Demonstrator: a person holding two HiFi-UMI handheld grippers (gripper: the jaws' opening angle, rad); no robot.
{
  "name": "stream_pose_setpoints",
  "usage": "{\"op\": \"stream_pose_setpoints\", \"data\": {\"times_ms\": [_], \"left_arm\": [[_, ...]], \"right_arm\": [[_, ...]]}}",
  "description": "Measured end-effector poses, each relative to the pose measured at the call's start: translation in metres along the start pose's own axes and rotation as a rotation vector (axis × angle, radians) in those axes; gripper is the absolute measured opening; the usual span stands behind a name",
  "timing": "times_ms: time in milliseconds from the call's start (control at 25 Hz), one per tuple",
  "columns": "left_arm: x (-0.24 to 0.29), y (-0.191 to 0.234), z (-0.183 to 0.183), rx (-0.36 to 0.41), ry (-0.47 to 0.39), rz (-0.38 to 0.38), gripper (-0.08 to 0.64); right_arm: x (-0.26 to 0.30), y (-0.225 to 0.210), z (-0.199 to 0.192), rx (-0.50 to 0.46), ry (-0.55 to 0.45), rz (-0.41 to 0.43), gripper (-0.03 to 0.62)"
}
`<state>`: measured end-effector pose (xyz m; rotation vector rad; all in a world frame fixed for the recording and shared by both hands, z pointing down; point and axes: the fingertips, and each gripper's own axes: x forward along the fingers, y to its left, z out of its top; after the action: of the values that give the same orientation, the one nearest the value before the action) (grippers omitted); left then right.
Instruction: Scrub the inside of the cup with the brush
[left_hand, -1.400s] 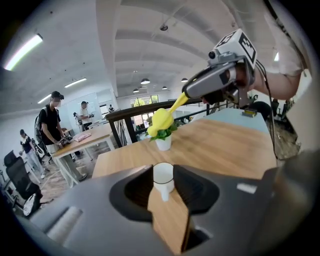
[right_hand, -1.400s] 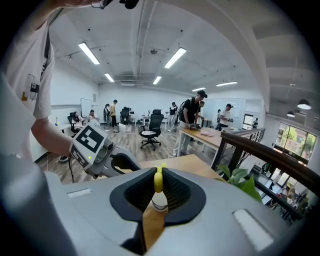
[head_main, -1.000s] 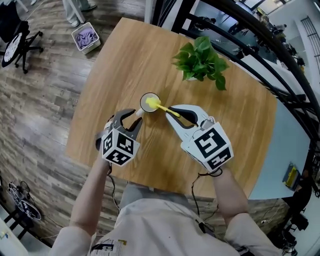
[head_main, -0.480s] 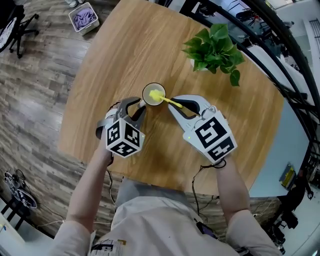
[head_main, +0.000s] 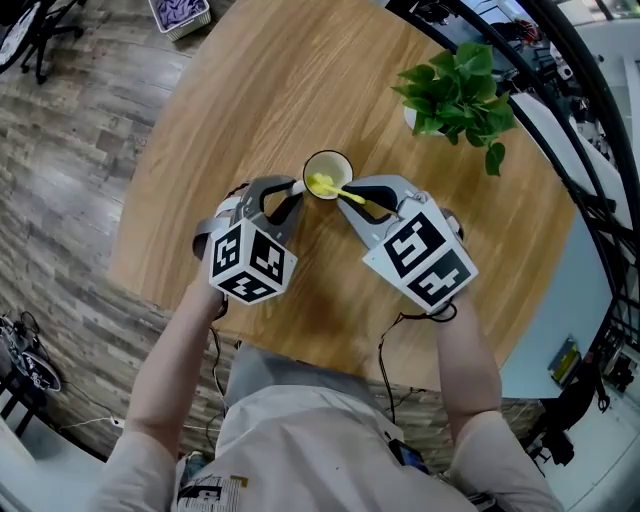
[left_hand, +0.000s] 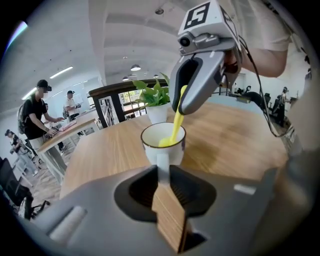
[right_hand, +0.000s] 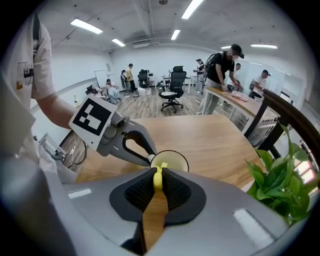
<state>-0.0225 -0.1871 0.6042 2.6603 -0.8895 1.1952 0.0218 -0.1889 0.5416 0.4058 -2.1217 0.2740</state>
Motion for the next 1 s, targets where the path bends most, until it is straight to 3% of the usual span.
{"op": "stream_pose_setpoints", "data": {"times_ms": [320, 480, 800, 1000], "left_arm": [[-0.001, -0.001, -0.001, 0.012, -0.016, 0.007, 0.071], [-0.002, -0.002, -0.001, 0.012, -0.028, -0.003, 0.071], [-0.002, 0.003, -0.002, -0.025, 0.004, 0.039, 0.066], [-0.001, 0.004, -0.001, -0.047, 0.007, 0.052, 0.064]], "right_arm": [[0.021, -0.002, 0.021, -0.167, 0.006, 0.024, 0.032], [0.028, -0.009, 0.022, -0.206, 0.004, -0.011, 0.032], [0.025, -0.02, 0.006, -0.208, 0.134, -0.112, 0.031], [0.017, -0.014, -0.011, -0.173, 0.244, -0.069, 0.031]]}}
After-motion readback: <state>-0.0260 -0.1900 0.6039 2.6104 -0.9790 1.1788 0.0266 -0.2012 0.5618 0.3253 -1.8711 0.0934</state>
